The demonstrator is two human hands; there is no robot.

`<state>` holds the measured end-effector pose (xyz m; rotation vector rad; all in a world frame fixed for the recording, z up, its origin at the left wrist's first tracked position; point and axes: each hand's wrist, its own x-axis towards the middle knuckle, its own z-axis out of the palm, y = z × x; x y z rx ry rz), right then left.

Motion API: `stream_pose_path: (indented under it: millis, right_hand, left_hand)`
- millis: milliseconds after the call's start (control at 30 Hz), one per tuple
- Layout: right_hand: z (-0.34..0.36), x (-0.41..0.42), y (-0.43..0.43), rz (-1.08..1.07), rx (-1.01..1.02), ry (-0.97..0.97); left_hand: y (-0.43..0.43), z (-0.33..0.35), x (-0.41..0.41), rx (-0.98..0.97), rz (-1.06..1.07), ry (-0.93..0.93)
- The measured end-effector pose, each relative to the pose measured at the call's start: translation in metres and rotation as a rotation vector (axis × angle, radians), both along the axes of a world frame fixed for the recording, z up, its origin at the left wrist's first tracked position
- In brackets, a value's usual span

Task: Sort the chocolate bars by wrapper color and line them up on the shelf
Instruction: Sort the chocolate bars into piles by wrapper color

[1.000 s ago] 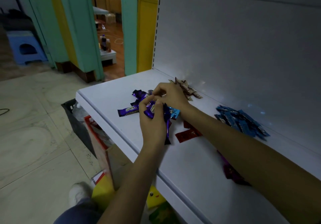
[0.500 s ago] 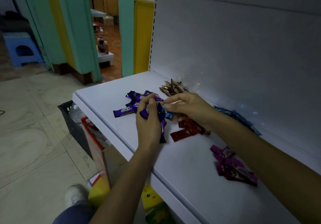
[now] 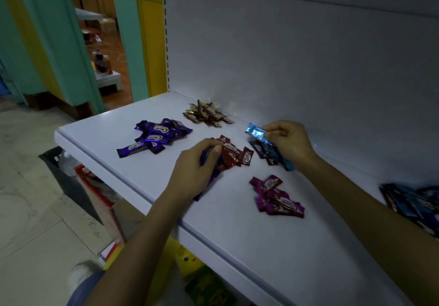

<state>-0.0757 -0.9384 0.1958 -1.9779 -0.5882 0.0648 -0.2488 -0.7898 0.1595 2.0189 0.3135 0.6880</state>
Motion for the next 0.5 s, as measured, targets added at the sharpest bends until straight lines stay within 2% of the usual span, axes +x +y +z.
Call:
stream_pose_path:
  millis: [100, 300, 400, 500]
  right_hand:
    - [-0.015, 0.025, -0.022, -0.163, -0.100, -0.051]
    - [-0.032, 0.033, -0.023, -0.263, -0.340, -0.272]
    - [-0.024, 0.017, -0.017, -0.234, -0.288, -0.362]
    - [-0.015, -0.017, -0.003, -0.040, -0.119, -0.265]
  left_hand:
    - [-0.002, -0.004, 0.001, 0.132, -0.015, 0.020]
    - [-0.004, -0.005, 0.001, 0.233, -0.025, -0.002]
    - [-0.006, -0.004, 0.000, 0.238, -0.024, -0.014]
    - [-0.007, -0.003, -0.001, 0.248, 0.036, -0.038]
